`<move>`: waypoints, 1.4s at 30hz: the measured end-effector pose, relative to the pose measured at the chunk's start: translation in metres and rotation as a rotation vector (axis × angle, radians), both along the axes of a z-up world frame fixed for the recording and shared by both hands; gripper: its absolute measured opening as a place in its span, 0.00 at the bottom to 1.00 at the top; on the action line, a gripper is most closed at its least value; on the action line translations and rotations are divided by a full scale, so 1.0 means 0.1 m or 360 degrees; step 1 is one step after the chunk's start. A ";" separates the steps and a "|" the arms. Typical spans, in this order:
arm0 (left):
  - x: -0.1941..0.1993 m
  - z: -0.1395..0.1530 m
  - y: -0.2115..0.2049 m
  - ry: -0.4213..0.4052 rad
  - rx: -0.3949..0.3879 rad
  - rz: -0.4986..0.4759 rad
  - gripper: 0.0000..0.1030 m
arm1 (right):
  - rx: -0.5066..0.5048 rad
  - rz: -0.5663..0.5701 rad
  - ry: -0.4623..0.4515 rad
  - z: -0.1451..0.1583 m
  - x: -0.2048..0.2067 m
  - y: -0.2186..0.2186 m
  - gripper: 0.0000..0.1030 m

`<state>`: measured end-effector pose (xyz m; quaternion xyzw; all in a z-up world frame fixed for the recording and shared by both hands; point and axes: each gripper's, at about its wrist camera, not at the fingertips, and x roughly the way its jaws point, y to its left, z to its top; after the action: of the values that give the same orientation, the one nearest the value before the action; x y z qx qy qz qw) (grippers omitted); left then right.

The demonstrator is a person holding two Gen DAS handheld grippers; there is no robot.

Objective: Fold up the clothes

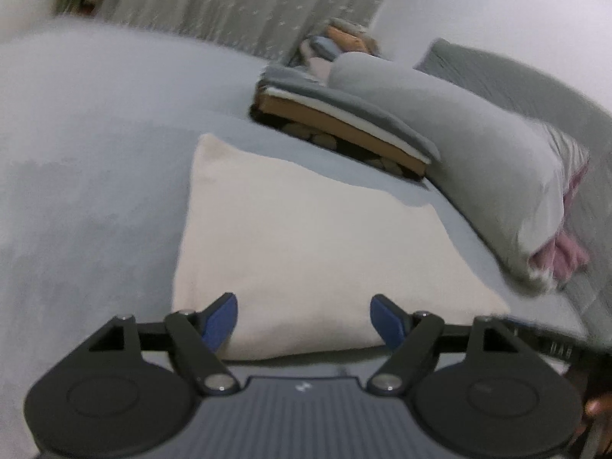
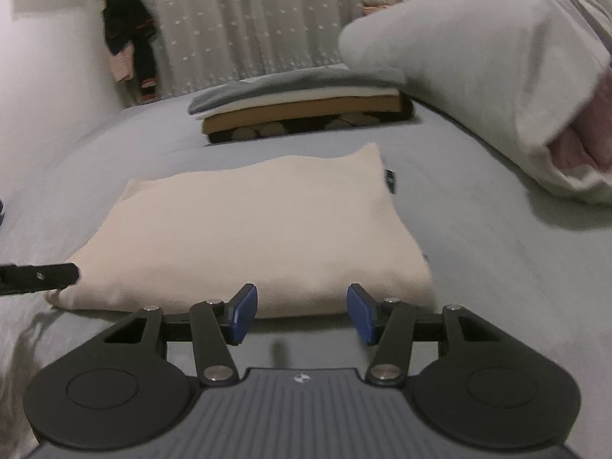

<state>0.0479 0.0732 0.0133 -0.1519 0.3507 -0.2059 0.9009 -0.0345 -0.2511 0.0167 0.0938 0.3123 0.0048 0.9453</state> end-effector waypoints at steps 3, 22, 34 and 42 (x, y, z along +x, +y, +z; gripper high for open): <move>0.05 -0.01 0.09 0.0085 -0.0064 0.0056 0.76 | 0.0030 -0.0034 0.0040 -0.02 -0.06 -0.09 0.54; 0.29 -0.08 0.42 0.0382 -0.0099 0.0191 0.81 | 0.0236 -0.0202 0.0254 -0.11 -0.02 -0.22 0.55; 0.32 -0.14 0.53 0.0455 -0.0243 0.0212 0.81 | 0.0390 -0.0288 0.0245 -0.15 -0.02 -0.39 0.55; 0.34 -0.17 0.61 0.0476 -0.0342 0.0242 0.81 | 0.0387 -0.0309 0.0237 -0.15 -0.01 -0.49 0.55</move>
<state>0.0819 0.1342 -0.0038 -0.3020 0.4441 -0.1486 0.8303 -0.0353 -0.3001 0.0013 0.2373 0.3682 -0.0555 0.8972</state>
